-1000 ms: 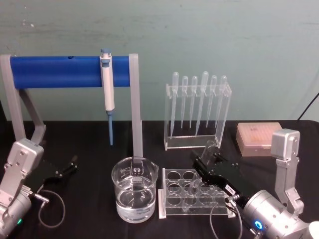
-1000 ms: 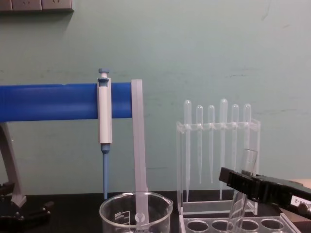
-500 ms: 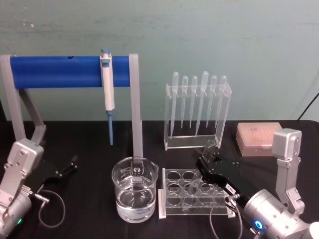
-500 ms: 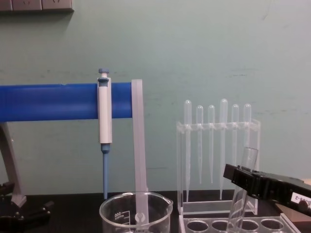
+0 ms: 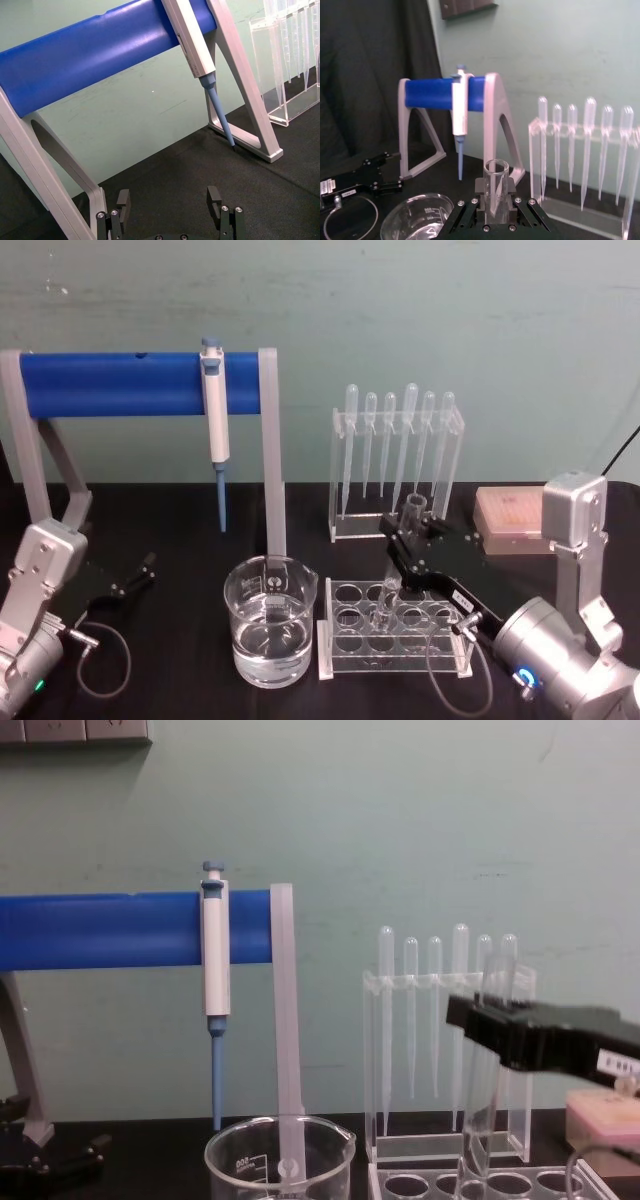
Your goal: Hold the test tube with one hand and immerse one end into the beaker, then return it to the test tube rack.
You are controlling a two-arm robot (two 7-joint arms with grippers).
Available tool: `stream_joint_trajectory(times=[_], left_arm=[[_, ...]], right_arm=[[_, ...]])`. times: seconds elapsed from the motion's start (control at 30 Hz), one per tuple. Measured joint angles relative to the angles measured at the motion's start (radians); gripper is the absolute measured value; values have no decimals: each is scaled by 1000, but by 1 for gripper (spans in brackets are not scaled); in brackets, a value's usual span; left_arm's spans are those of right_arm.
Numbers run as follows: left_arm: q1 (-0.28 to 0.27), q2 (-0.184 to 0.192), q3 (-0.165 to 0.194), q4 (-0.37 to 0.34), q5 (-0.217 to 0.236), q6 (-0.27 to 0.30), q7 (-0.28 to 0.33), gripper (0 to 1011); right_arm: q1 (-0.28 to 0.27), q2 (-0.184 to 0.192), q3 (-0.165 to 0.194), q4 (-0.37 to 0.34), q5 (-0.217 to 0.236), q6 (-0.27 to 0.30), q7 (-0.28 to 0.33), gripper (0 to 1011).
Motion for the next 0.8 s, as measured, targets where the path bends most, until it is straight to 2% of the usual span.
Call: stream_joint_trajectory(times=[0.13,0.33,0.6,0.8], left_arm=[[0,0,0,0,0,0,0,1000],[0,0,0,0,0,0,0,1000],[0,0,0,0,0,0,0,1000],[0,0,0,0,0,0,0,1000]], right_arm=[[18,20,0,-39,-27,18,27,224],[48,38,6,-64,-28,50,61,224],[102,63,8,-89,12,109,105,224],[159,69,-14,-109,39,144,117,224]])
